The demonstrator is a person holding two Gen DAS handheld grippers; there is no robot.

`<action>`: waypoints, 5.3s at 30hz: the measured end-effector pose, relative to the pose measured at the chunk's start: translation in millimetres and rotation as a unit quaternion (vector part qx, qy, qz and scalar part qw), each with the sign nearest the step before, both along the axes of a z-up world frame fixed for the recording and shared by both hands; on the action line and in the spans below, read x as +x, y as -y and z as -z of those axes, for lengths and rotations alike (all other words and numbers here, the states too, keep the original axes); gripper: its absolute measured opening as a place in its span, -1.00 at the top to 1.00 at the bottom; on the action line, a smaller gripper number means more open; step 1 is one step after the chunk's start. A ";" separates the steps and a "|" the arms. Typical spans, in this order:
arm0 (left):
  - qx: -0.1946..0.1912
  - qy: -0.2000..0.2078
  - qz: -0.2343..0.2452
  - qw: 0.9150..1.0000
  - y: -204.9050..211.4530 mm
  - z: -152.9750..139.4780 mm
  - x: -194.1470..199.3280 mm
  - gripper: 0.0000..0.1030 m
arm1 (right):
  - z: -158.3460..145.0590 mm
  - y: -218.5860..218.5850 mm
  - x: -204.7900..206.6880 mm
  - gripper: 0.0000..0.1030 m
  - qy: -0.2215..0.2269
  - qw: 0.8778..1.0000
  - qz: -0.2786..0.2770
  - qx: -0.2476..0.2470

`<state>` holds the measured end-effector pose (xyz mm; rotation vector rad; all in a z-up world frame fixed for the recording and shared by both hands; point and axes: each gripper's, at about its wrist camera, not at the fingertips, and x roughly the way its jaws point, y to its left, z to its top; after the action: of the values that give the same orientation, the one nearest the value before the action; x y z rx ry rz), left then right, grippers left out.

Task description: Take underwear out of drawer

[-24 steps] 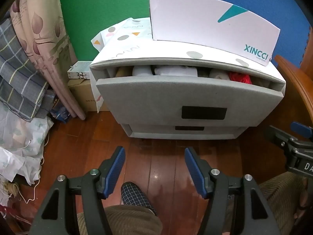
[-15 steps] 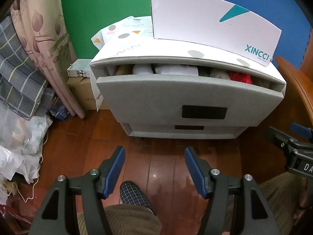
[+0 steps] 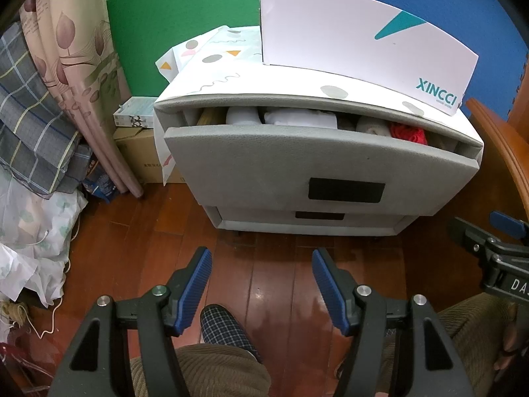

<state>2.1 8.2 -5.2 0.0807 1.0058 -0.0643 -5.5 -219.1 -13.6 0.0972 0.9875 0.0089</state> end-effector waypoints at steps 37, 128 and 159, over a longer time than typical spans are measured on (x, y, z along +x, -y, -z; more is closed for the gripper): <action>-0.002 0.000 0.000 1.000 1.1 1.6 -0.5 -0.26 | -1.1 0.5 1.0 -0.98 -0.003 1.000 0.001 0.011; -0.212 -0.136 -0.153 0.955 -105.2 39.7 71.9 -0.79 | 1.3 21.9 -4.0 -0.99 0.040 0.997 0.008 0.070; -0.156 -0.129 -0.161 0.966 -99.9 30.5 17.3 -0.79 | 6.4 31.7 34.9 -0.99 -0.180 0.979 -0.070 0.060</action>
<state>19.4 108.2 -35.8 -0.3894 1.2469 0.0668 29.4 -250.7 -20.0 0.1423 1.3553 0.1858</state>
